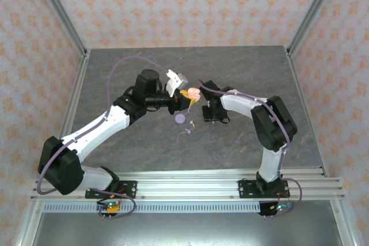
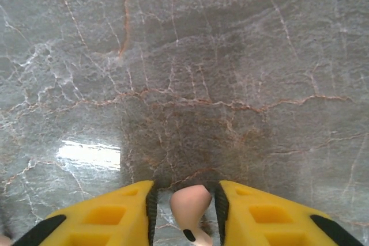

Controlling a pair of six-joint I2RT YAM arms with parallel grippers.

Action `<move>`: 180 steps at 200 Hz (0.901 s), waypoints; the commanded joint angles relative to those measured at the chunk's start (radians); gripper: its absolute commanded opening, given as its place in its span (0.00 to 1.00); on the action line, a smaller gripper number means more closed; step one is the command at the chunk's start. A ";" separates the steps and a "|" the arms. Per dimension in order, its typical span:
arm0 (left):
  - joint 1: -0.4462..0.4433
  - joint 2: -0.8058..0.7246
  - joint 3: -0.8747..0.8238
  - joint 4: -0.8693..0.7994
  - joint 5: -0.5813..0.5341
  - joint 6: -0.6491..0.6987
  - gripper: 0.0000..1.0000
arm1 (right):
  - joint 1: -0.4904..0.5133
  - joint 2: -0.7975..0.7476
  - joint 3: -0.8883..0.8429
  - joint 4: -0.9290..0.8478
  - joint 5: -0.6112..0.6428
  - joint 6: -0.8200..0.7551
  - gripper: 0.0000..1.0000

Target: Insert the wireless bluetooth earbuds into the charging case

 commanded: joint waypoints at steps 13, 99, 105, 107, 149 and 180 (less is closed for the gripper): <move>-0.005 -0.036 0.013 0.005 -0.004 0.013 0.19 | -0.010 0.036 0.012 -0.077 0.032 -0.058 0.37; -0.005 -0.040 0.008 0.004 -0.007 0.012 0.19 | -0.010 0.081 0.041 -0.090 0.028 -0.066 0.26; -0.006 -0.040 0.008 0.005 -0.007 0.013 0.19 | -0.010 0.079 0.041 -0.088 0.026 -0.063 0.25; -0.006 -0.039 0.008 0.005 -0.007 0.014 0.19 | -0.011 0.078 0.040 -0.087 0.024 -0.064 0.24; -0.005 -0.032 -0.008 0.032 -0.021 -0.012 0.19 | -0.031 0.017 0.012 -0.034 -0.017 -0.026 0.22; -0.006 -0.023 -0.039 0.086 -0.052 -0.045 0.19 | -0.072 -0.059 -0.041 0.044 -0.093 0.014 0.21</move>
